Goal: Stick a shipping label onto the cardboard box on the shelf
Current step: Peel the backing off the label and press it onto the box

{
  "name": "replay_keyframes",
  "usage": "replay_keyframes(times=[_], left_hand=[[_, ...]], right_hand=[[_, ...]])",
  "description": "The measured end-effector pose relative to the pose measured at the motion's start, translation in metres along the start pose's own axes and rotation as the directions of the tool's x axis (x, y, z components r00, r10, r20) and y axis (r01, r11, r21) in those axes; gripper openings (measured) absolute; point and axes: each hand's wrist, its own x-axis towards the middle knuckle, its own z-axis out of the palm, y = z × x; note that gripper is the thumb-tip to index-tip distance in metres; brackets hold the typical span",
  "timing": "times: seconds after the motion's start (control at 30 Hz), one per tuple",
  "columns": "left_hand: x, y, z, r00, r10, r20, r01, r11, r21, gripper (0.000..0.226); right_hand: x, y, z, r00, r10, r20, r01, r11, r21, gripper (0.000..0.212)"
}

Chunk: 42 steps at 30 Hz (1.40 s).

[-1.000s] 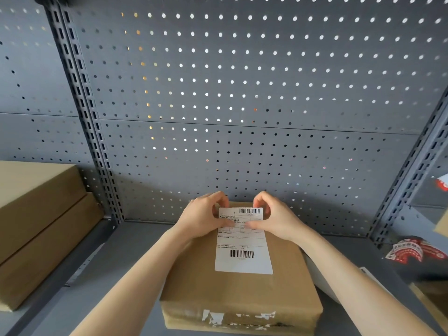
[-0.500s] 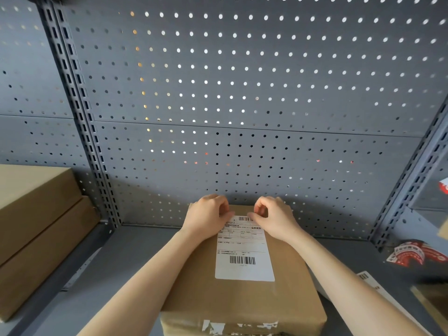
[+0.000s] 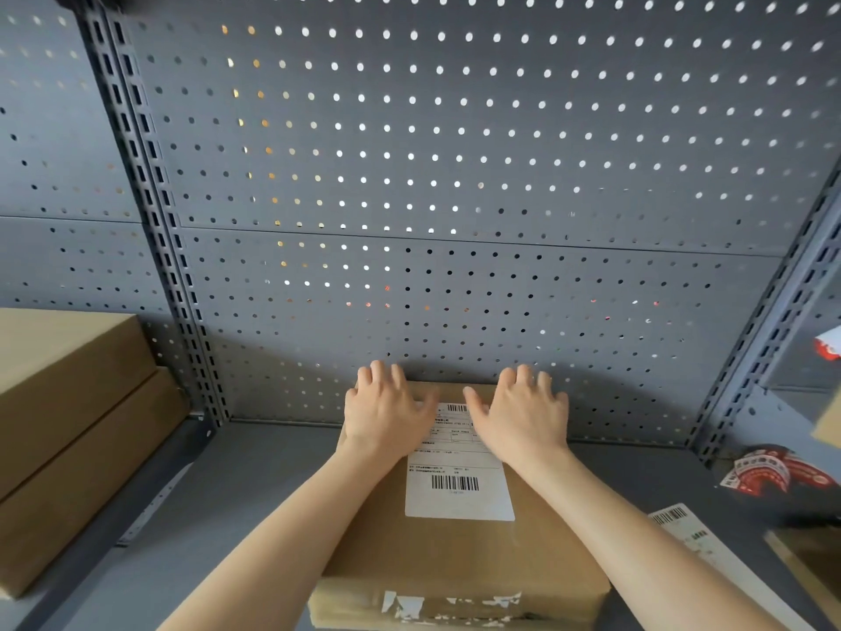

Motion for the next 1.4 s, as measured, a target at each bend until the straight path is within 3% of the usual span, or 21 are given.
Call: replay_keyframes(times=[0.17,0.53,0.8,1.13,1.27,1.4], left_hand=[[-0.003,0.007,0.006,0.995,-0.078,0.067,0.068,0.987,0.144,0.078],[-0.001,0.018,0.013,0.978,-0.178,0.111,0.141,0.949,0.282,0.086],[-0.001,0.015,0.01,0.987,-0.137,0.09,0.115,0.971,0.211,0.072],[-0.004,-0.001,-0.002,0.992,-0.074,0.106,0.069,0.996,0.049,0.034],[-0.008,-0.008,-0.007,0.993,-0.049,0.111,0.049,0.999,0.009,0.037],[-0.016,-0.003,-0.008,0.993,-0.06,0.099,0.065,0.997,-0.043,0.038]], right_hand=[[-0.004,-0.012,0.002,0.996,0.058,0.072,-0.052,0.995,-0.08,0.073],[0.0,-0.021,0.006,0.983,0.147,0.111,-0.144,0.989,-0.031,0.076],[0.0,-0.013,0.007,0.987,0.128,0.102,-0.137,0.987,0.086,0.06],[-0.006,0.0,0.004,0.991,0.074,0.115,-0.086,0.991,0.104,0.031],[-0.008,0.002,-0.001,0.987,0.062,0.148,-0.078,0.991,0.106,0.033],[-0.014,-0.005,-0.005,0.979,0.094,0.181,-0.113,0.989,0.099,0.055]])
